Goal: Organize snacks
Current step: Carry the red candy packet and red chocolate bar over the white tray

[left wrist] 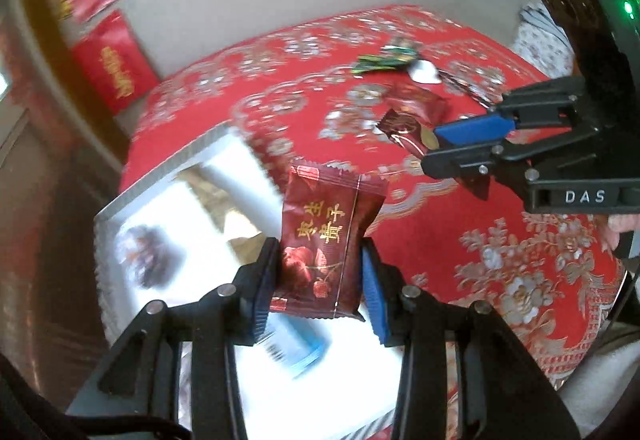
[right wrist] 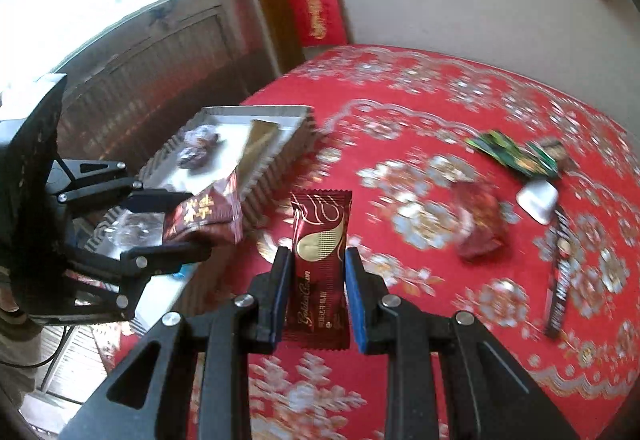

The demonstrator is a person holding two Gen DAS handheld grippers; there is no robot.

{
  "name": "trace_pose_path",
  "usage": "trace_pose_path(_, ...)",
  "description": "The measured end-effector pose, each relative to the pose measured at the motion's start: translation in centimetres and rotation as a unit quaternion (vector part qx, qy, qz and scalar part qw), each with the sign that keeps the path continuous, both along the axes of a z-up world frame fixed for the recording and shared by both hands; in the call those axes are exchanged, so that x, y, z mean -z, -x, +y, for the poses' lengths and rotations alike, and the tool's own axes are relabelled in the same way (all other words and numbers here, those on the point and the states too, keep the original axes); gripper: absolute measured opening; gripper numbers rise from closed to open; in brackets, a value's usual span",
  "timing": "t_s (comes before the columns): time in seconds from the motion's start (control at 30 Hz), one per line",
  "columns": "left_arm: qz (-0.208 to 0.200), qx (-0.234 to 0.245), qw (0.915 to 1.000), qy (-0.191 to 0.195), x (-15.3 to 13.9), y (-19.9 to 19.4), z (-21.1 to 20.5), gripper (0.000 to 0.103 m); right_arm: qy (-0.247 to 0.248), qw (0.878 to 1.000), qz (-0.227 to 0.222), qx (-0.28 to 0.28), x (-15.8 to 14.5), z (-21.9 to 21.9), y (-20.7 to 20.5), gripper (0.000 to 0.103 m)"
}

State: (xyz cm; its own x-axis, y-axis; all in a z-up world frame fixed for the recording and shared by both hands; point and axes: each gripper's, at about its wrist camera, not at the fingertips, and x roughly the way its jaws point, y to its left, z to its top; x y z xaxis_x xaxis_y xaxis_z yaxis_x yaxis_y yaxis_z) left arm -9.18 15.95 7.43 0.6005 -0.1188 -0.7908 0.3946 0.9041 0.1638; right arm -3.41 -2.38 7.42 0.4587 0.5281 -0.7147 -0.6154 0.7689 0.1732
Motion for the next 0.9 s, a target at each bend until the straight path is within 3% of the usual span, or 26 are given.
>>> trace_pose_path(0.3,-0.025,-0.087,0.9958,-0.003,-0.3,0.6,7.0,0.042,-0.004,0.998,-0.006,-0.058,-0.7,6.8,0.6,0.026)
trace_pose_path(0.9,-0.019,-0.188,0.9796,0.068,1.9,-1.5,13.9,0.042,0.032,0.995,0.004,-0.095,1.1,14.8,-0.1,0.026)
